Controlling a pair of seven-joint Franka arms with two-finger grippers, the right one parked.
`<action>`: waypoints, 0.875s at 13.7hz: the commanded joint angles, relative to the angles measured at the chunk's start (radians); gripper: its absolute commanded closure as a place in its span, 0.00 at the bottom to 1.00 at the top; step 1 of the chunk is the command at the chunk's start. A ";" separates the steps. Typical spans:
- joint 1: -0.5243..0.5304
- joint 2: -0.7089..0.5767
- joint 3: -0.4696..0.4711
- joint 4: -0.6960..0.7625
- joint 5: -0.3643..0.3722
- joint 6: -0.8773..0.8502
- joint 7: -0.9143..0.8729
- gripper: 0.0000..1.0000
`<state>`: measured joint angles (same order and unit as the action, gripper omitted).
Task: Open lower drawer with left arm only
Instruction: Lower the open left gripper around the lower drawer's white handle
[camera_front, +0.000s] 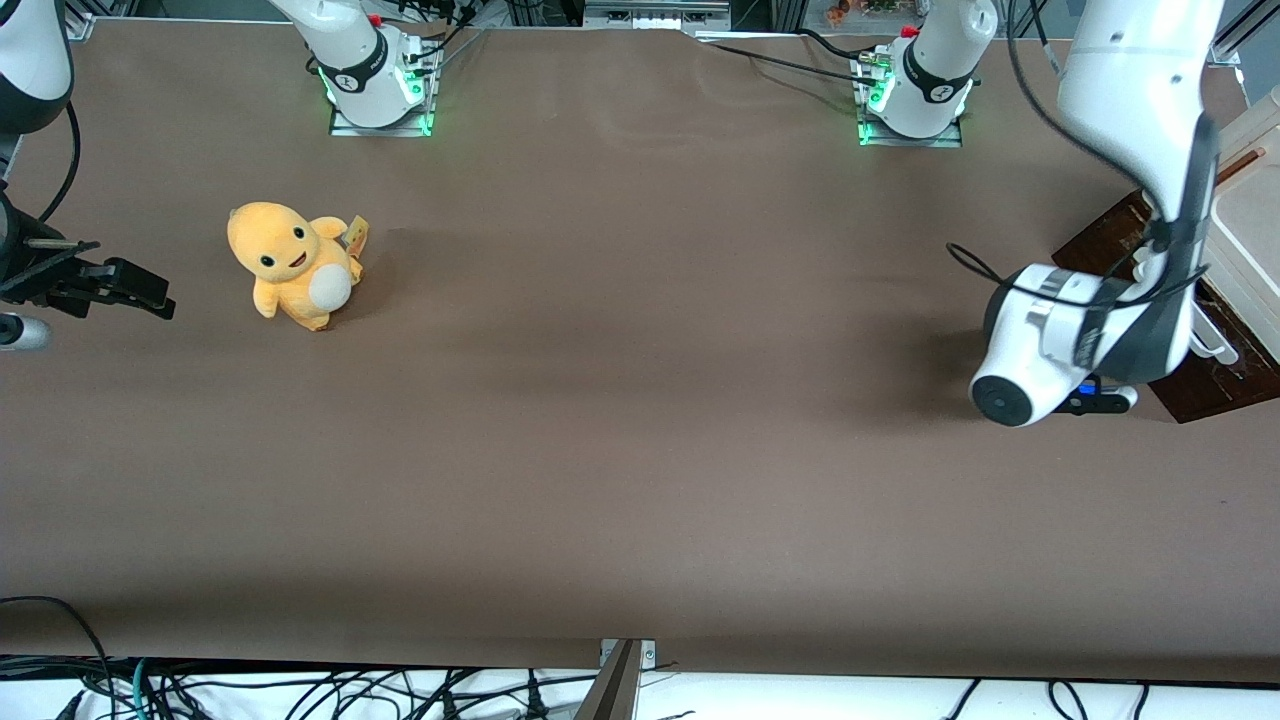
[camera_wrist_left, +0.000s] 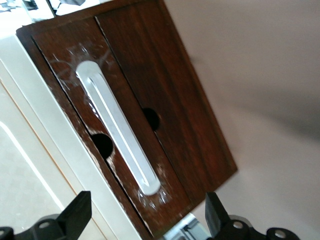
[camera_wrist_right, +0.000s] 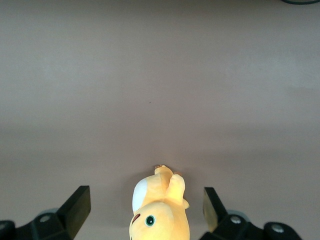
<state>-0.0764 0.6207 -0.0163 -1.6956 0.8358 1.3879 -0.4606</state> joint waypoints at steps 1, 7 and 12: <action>0.001 0.059 0.009 0.039 0.092 -0.033 -0.029 0.00; 0.052 0.143 0.013 0.039 0.255 -0.033 -0.096 0.00; 0.073 0.186 0.013 0.040 0.327 -0.029 -0.110 0.00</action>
<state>-0.0185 0.7766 0.0027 -1.6885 1.1186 1.3757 -0.5611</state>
